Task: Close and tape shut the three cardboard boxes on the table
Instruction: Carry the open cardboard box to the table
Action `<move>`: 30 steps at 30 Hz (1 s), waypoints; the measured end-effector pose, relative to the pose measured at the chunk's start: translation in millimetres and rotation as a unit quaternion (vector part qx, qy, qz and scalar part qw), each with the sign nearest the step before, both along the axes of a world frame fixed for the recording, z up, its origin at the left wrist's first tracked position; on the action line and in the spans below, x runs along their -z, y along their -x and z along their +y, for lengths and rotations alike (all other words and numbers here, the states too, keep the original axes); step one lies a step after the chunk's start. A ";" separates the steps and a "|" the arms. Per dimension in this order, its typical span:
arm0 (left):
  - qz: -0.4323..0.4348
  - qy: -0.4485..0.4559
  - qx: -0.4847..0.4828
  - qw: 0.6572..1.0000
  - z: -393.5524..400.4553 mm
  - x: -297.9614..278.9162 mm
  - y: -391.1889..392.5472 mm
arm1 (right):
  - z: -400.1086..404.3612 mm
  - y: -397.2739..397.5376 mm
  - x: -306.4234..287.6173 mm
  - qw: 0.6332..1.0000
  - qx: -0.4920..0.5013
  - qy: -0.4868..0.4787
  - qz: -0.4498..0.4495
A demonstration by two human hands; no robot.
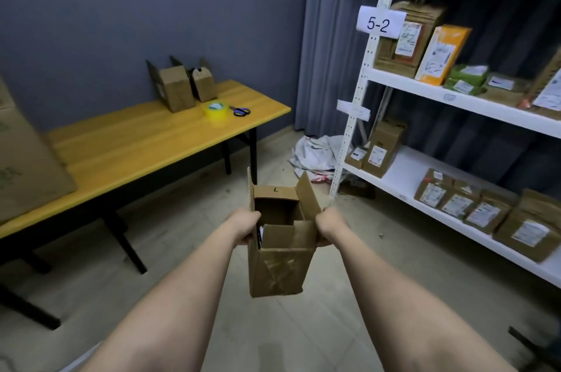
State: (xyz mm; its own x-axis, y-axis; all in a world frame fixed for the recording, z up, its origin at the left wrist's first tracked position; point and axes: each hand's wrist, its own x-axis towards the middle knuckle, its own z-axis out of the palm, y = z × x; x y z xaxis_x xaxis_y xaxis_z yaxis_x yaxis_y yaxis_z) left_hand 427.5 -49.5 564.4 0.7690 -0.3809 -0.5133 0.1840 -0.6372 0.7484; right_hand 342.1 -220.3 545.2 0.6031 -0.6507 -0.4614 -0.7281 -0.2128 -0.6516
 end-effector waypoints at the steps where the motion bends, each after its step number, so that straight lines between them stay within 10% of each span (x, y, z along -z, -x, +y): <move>1: -0.004 0.000 -0.001 1.000 -2.6 -1.5 -10.2 | -3.8 -13.0 -0.8 1.000 -0.003 0.001 -0.006; 30: -0.087 0.091 -0.344 0.931 -41.0 -51.9 -360.7 | -52.8 -447.7 -56.3 0.962 -0.232 0.084 -0.115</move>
State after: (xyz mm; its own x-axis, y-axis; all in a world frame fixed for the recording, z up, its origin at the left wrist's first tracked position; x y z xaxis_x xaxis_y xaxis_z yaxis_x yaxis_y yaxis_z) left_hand 788.1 -90.5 616.3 0.9285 0.1631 -0.3336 0.3674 -0.2732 0.8890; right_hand 789.8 -273.0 601.5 0.9205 -0.3399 -0.1926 -0.3694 -0.5971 -0.7120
